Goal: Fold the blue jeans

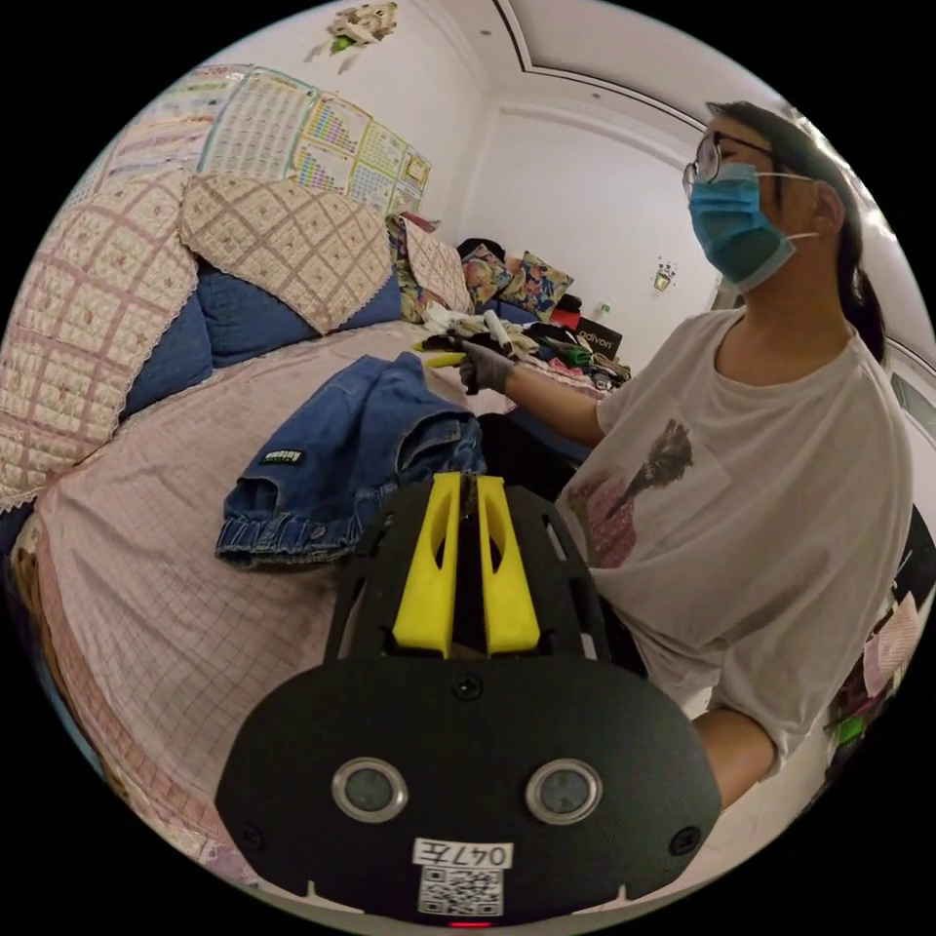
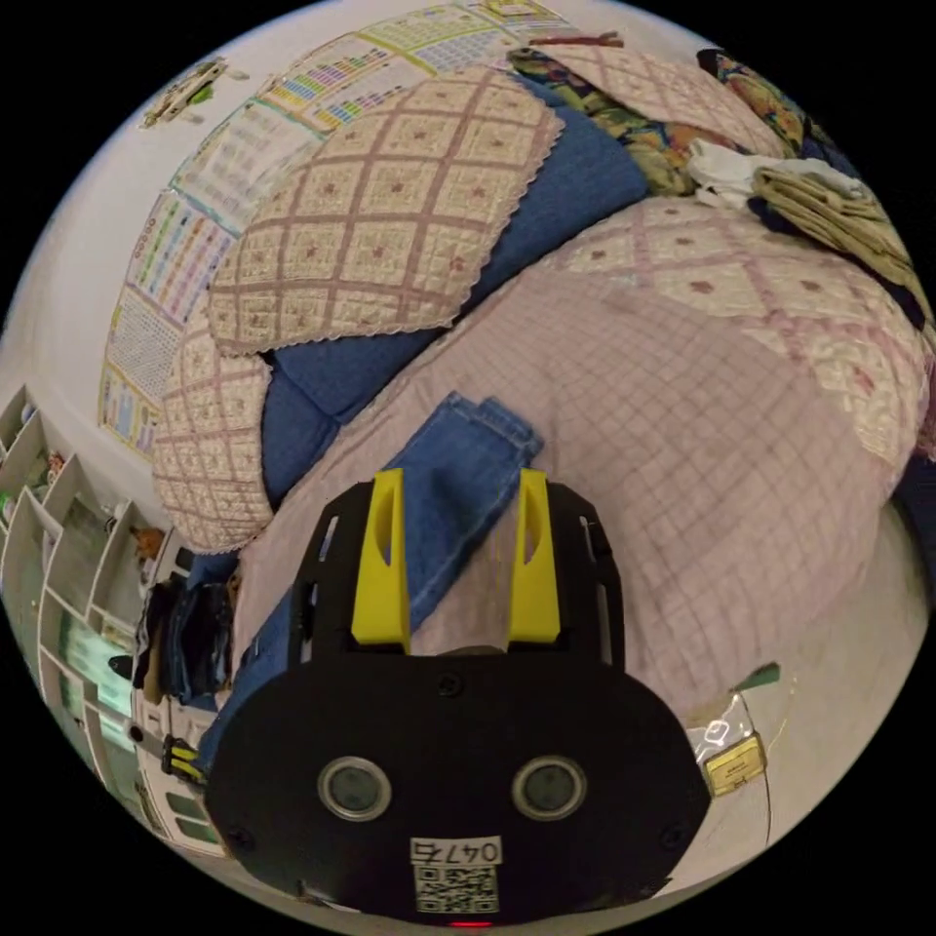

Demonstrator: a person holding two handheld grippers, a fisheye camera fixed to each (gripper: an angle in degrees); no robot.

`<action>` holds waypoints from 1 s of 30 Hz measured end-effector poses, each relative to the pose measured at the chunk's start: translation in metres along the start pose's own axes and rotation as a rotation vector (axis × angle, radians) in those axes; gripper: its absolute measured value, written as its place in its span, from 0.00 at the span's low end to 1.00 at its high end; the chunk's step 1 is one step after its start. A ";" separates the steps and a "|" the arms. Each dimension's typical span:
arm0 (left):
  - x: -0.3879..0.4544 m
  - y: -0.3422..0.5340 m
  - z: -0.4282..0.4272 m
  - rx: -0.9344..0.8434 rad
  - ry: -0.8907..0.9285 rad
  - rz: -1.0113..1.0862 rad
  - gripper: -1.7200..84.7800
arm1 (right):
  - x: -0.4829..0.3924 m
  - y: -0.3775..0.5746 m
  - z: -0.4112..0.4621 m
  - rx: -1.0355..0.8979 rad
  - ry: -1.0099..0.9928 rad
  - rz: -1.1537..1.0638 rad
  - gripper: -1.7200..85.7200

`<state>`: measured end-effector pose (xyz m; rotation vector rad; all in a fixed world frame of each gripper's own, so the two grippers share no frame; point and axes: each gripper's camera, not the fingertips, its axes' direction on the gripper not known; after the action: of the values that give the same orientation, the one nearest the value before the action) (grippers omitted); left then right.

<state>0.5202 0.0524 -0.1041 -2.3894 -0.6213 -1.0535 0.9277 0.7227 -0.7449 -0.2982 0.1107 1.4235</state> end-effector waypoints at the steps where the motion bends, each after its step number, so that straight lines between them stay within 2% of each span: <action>1: 0.001 0.001 0.002 -0.014 0.003 0.002 0.03 | 0.011 -0.001 0.005 -0.023 -0.003 0.023 0.16; 3: -0.001 0.008 0.010 -0.066 0.027 -0.009 0.03 | 0.026 -0.005 0.018 -0.061 -0.051 0.064 0.15; 7: -0.004 0.019 0.022 -0.110 0.035 -0.039 0.03 | 0.027 -0.014 0.028 -0.085 -0.120 0.020 0.03; 13: -0.004 0.031 0.008 -0.115 -0.009 -0.060 0.05 | 0.003 -0.003 -0.027 0.025 -0.125 -0.119 0.01; 16: -0.006 0.037 -0.004 -0.120 -0.028 -0.048 0.06 | 0.000 0.017 -0.061 0.042 -0.049 -0.191 0.01; 19: -0.014 0.048 -0.021 -0.133 -0.018 -0.058 0.07 | 0.008 0.030 -0.055 -0.073 0.093 -0.234 0.02; 22: -0.022 0.066 -0.065 -0.027 -0.058 -0.073 0.07 | 0.019 0.036 -0.034 -0.176 0.142 -0.226 0.05; 23: -0.027 0.074 -0.089 0.054 -0.074 -0.087 0.08 | 0.019 0.036 -0.036 -0.155 0.177 -0.215 0.07; 25: -0.042 0.088 -0.123 0.198 -0.108 -0.147 0.09 | 0.011 0.033 -0.049 -0.065 0.253 -0.205 0.10; 26: -0.060 0.098 -0.139 0.270 -0.154 -0.257 0.10 | 0.002 0.028 -0.057 0.006 0.271 -0.207 0.11; 28: -0.099 0.115 -0.150 0.303 -0.230 -0.497 0.14 | -0.018 0.015 -0.057 0.066 0.235 -0.257 0.11; 30: -0.143 0.138 -0.146 0.320 -0.279 -0.689 0.17 | -0.044 -0.004 -0.041 0.038 0.192 -0.331 0.11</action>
<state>0.4294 -0.1710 -0.1557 -2.0805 -1.6583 -0.7739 0.9293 0.6693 -0.7721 -0.4026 0.2341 1.0620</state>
